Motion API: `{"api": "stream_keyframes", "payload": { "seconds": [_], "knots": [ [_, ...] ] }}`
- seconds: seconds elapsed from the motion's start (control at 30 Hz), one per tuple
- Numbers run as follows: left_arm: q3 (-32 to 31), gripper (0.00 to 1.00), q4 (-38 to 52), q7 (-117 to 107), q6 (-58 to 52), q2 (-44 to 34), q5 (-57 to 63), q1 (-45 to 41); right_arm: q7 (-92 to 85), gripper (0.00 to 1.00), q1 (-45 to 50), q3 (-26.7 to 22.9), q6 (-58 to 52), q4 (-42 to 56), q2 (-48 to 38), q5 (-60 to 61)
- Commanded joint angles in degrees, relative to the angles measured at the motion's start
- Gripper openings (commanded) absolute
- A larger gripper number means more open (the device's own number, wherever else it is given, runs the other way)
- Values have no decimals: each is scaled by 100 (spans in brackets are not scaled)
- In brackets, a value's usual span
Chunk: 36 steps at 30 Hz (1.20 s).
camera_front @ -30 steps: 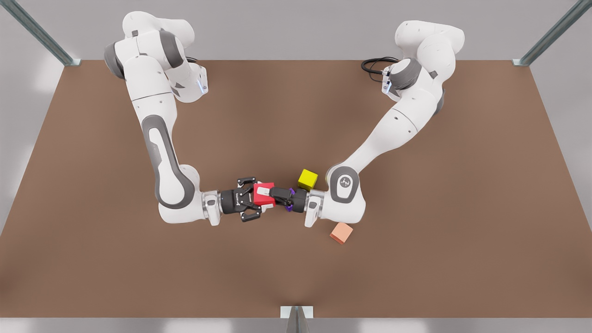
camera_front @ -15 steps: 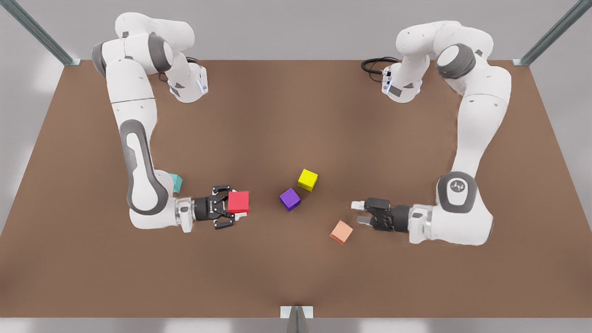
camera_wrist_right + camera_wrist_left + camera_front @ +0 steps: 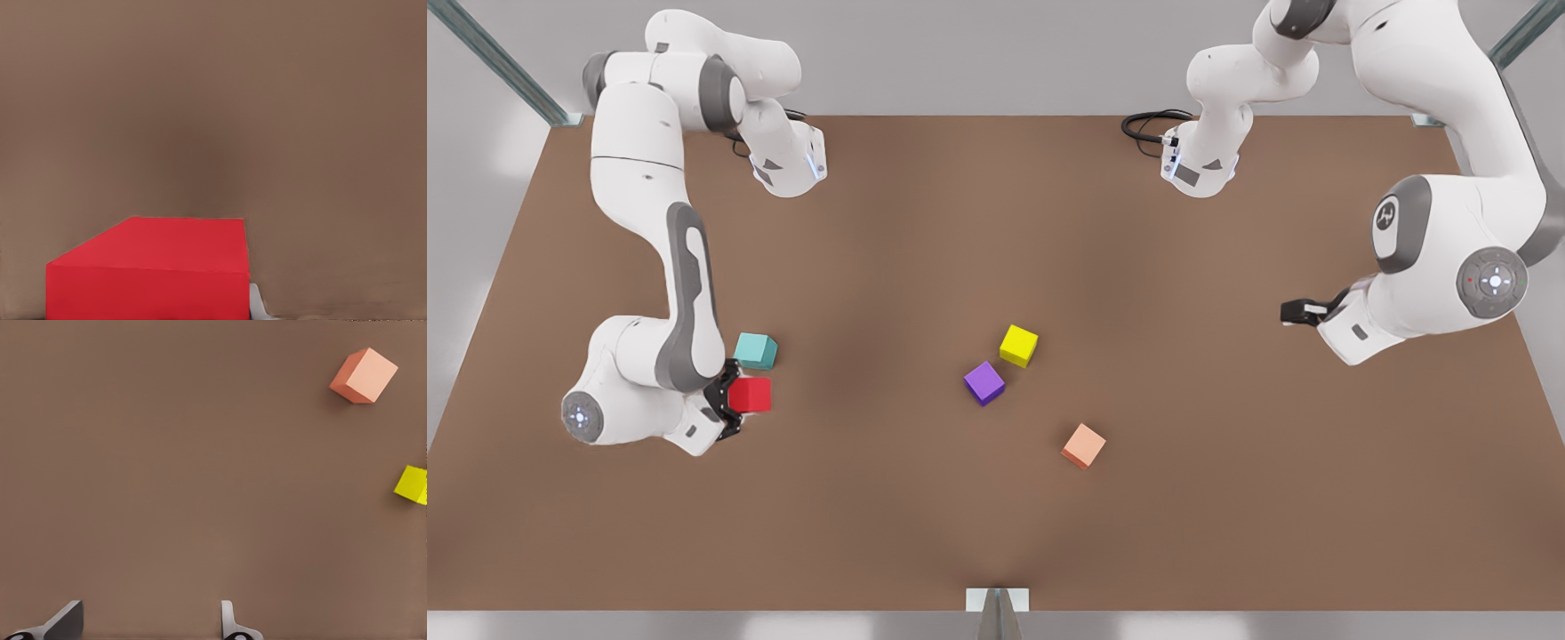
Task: Pick up red wooden cube and pass to hand red wooden cube and place in blue wooden cube
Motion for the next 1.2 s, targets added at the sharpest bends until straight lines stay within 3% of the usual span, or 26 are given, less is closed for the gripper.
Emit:
{"api": "stream_keyframes", "payload": {
  "seconds": [0.0, 0.3, 0.6, 0.8, 0.83, 0.87, 0.9, 1.17],
  "knots": [
    [4, 100, 11, -867, -53, 37, -89, 105, 5392, 66, 106, -9, 1525, -787, -444, -695],
    [4, 100, -7, -850, -45, 169, -36, 185, 5824, 66, 132, -9, 2774, -2950, -1526, -1153],
    [4, 100, 2, -850, -45, 248, -45, 229, 5815, 67, 185, -36, 2871, -3882, -1711, -1284],
    [4, 100, 2, -850, -53, 292, -45, 229, 5806, 67, 123, -27, 3064, -3978, -1702, -1443],
    [4, 100, 2, -850, -45, 292, -36, 229, 5806, 68, 123, -27, 3064, -4022, -1711, -1443],
    [4, 100, 2, -850, -45, 292, -36, 229, 5815, 79, 123, -18, 3064, -4066, -1728, -1434],
    [4, 100, 2, -850, -45, 318, -36, 229, 5815, 100, 123, -18, 3064, -4057, -1728, -1434],
    [4, 100, 2, -850, -45, 336, -36, 229, 5815, 100, 185, -18, 2757, -3847, -1754, -1434]
  ]
}}
